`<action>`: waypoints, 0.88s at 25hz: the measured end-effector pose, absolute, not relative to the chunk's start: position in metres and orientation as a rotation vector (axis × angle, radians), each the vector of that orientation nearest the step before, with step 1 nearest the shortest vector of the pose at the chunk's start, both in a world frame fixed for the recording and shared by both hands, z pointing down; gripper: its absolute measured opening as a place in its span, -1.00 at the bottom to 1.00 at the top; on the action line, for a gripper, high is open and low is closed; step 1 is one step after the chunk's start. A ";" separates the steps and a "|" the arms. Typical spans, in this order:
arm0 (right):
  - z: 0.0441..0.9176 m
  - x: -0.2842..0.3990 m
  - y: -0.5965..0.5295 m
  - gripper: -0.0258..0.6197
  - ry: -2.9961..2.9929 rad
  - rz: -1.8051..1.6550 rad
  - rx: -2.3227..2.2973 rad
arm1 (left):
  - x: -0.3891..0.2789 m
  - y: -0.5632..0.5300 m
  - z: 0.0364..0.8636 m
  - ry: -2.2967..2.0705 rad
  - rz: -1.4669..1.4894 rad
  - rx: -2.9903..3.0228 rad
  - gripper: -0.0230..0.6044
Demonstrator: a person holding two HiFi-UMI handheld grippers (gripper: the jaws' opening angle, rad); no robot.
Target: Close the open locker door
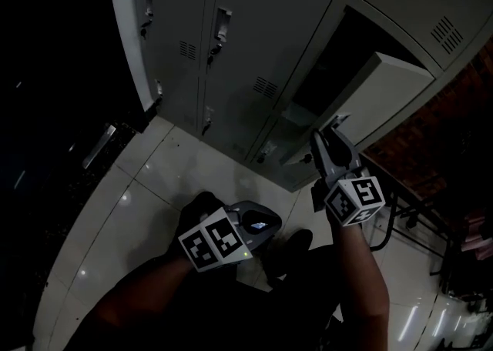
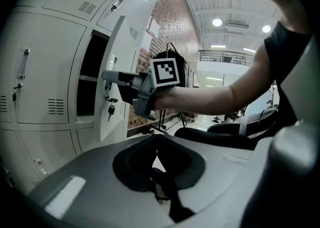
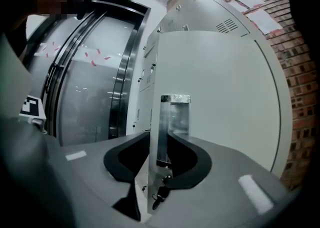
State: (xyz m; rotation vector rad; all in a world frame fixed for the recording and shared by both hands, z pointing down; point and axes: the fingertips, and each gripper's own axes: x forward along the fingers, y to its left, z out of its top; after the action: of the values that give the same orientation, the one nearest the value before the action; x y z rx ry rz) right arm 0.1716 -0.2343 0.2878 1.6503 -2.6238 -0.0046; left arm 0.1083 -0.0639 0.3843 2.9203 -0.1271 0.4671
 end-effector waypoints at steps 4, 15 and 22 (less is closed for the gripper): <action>0.288 0.169 -0.262 -0.57 -2.591 -0.015 1.698 | 0.105 -0.065 0.383 -0.137 0.460 2.922 -0.89; 0.289 0.175 -0.336 -0.63 -2.455 -0.024 1.845 | 0.095 -0.068 0.376 -0.163 0.412 2.914 -0.89; 0.291 0.187 -0.367 -0.69 -2.385 -0.017 1.928 | 0.090 -0.069 0.374 -0.166 0.396 2.911 -0.89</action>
State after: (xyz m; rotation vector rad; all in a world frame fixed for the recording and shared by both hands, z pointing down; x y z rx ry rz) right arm 0.1867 -0.3673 0.2908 1.9277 -2.3851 -0.0175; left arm 0.0905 -0.0691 0.3737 2.9113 -0.1662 0.3962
